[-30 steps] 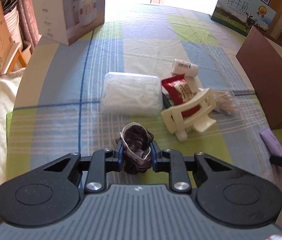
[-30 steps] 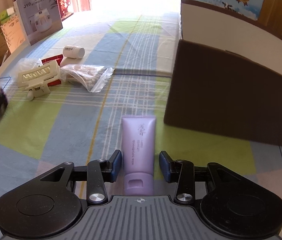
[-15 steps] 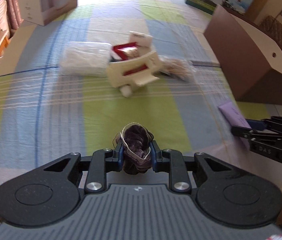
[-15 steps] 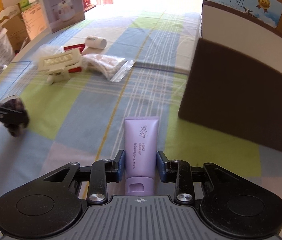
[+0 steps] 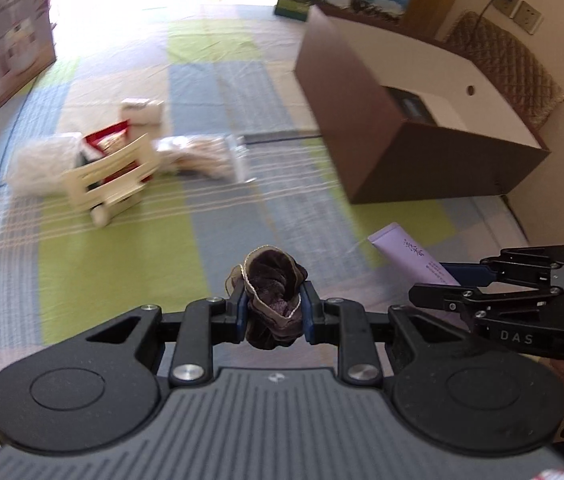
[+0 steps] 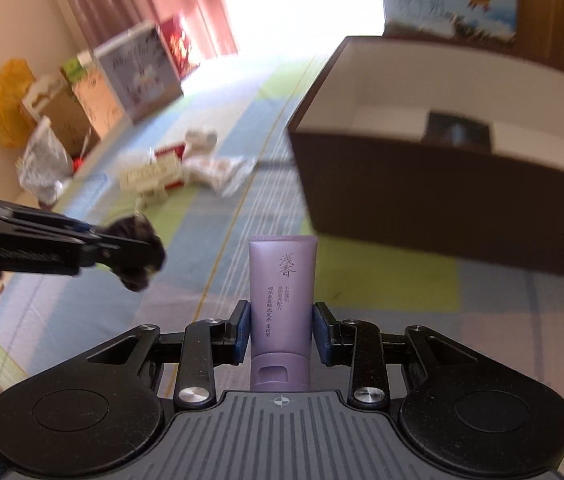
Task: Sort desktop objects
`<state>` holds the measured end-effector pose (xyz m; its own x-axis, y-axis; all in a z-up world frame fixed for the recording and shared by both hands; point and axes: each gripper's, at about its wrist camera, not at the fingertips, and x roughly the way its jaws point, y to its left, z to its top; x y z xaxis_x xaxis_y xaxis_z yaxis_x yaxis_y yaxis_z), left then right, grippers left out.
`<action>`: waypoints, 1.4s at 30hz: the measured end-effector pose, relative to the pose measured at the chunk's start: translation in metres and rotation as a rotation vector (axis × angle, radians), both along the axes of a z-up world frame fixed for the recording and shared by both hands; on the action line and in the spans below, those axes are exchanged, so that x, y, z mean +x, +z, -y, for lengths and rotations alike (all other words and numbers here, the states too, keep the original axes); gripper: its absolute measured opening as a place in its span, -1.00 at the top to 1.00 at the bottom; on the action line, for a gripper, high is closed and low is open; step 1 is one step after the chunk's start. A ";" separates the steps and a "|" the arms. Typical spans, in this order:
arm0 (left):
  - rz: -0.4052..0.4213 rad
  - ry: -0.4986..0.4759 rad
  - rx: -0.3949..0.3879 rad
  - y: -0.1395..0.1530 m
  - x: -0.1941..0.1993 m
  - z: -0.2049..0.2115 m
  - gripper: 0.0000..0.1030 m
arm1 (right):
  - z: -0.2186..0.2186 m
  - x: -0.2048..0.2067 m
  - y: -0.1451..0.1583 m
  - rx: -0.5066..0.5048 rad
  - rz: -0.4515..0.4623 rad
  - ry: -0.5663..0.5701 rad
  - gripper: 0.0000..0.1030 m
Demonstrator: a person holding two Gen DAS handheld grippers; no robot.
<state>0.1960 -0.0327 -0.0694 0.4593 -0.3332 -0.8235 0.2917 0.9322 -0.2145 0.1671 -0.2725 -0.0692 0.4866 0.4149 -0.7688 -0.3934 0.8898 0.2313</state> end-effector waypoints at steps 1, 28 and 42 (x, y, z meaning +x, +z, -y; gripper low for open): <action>0.010 -0.010 -0.006 0.004 0.000 0.008 0.59 | 0.007 -0.001 0.007 0.007 0.013 -0.009 0.41; 0.206 -0.075 -0.009 0.075 0.081 0.160 0.58 | 0.147 0.078 0.086 -0.044 0.274 -0.175 0.41; 0.141 -0.029 0.063 0.062 0.145 0.187 0.57 | 0.175 0.146 0.069 -0.099 0.248 -0.182 0.41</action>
